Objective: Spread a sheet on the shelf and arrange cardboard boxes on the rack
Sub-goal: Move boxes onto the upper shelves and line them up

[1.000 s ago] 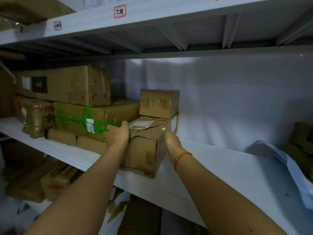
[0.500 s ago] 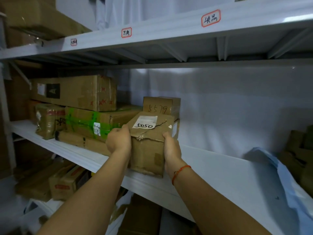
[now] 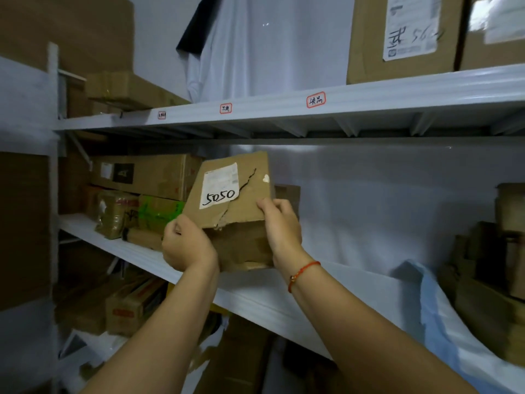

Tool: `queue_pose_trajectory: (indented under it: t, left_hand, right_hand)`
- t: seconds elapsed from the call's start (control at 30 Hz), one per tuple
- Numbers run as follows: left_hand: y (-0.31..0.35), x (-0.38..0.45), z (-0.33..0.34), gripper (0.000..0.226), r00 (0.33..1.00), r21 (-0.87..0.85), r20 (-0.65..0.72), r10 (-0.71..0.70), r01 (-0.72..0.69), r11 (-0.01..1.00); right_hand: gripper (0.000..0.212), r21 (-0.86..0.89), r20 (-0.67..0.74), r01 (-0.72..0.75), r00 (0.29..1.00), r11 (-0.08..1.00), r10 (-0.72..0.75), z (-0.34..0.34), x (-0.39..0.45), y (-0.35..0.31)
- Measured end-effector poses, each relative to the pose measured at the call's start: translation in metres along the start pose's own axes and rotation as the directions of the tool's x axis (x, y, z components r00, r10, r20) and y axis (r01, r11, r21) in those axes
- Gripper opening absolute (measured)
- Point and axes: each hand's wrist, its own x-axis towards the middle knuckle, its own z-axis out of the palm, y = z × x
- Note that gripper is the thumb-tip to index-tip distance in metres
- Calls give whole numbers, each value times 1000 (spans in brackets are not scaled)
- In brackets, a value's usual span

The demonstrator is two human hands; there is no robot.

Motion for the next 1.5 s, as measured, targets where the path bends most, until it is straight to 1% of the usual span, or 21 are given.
queue_pose_trajectory:
  t: [0.07, 0.13, 0.2, 0.27, 0.33, 0.4, 0.53, 0.63, 0.7, 0.77, 0.8, 0.87, 0.9, 0.97, 1.03, 1.13, 1.2, 1.27, 1.33, 1.4, 1.5]
  left_hand:
    - [13, -2, -10, 36, 999, -88, -53, 6, -11, 996]
    - [35, -8, -20, 36, 997, -193, -75, 34, -48, 980]
    - [62, -17, -27, 30, 992, -319, -82, 96, -117, 940]
    - [88, -22, -29, 20, 978, -437, -89, 191, -210, 875]
    - [110, -24, -25, 16, 955, -523, -73, 287, -281, 805]
    - [128, -19, -10, 14, 937, -562, -42, 347, -309, 767]
    - [156, -7, 29, 5, 899, -590, 62, 434, -318, 743]
    - [175, 7, 65, 3, 844, -572, 162, 511, -341, 745]
    - [185, 16, 93, 17, 804, -557, 219, 553, -362, 747]
    - [194, 25, 121, 29, 771, -518, 253, 584, -402, 755]
    - [198, 31, 137, 30, 754, -496, 274, 597, -421, 759]
    - [203, 40, 165, 33, 703, -448, 345, 622, -460, 767]
    - [203, 44, 177, 39, 670, -418, 391, 631, -481, 770]
    - [199, 51, 197, 57, 601, -383, 471, 645, -519, 764]
    - [192, 55, 214, 66, 526, -370, 533, 662, -559, 742]
    - [180, 57, 233, 67, 433, -313, 585, 686, -659, 683]
    - [172, 58, 243, 68, 416, -266, 593, 689, -706, 656]
    - [163, 58, 253, 69, 406, -205, 606, 684, -751, 628]
    - [157, 56, 260, 70, 391, -159, 608, 691, -793, 588]
    - [155, 51, 265, 71, 366, -125, 600, 711, -835, 535]
    - [151, 45, 271, 74, 342, -67, 614, 711, -875, 479]
  right_hand:
    - [30, -24, 59, 74, 996, 997, -72, 2, -9, -16]
    - [27, 6, 130, 165, 978, 986, -165, 3, -15, -34]
    - [26, 50, 196, 269, 942, 962, -273, 5, -19, -54]
    - [32, 105, 218, 355, 903, 929, -370, 5, -19, -77]
    - [38, 149, 204, 435, 865, 888, -458, 2, -15, -102]
    - [41, 130, 176, 522, 824, 843, -538, -3, -6, -127]
    - [48, 56, 115, 623, 772, 780, -625, -16, 20, -173]
    - [61, 72, 41, 666, 742, 743, -669, -21, 46, -201]
    - [62, 3, -6, 695, 719, 719, -695, -22, 63, -213]
    - [74, -93, -75, 706, 699, 702, -712, -22, 84, -221]
    - [79, -140, -116, 703, 688, 698, -716, -23, 96, -223]
    - [81, -220, -158, 695, 667, 685, -728, -27, 121, -226]
    - [78, -256, -179, 683, 663, 684, -727, -31, 131, -226]
    - [60, -339, -206, 657, 646, 673, -735, -37, 142, -224]
    - [47, -435, -224, 628, 619, 645, -753, -39, 147, -219]
    - [47, -578, -263, 550, 574, 603, -776, -42, 155, -212]
    - [51, -711, -249, 480, 511, 514, -822, -45, 160, -206]
    - [45, -848, -189, 366, 466, 383, -864, -46, 168, -199]
    - [37, -933, -140, 251, 407, 258, -902, -49, 179, -192]
    - [31, -964, -127, 174, 355, 199, -926, -52, 186, -186]
    - [22, -982, -94, 126, 308, 138, -947, -55, 189, -176]
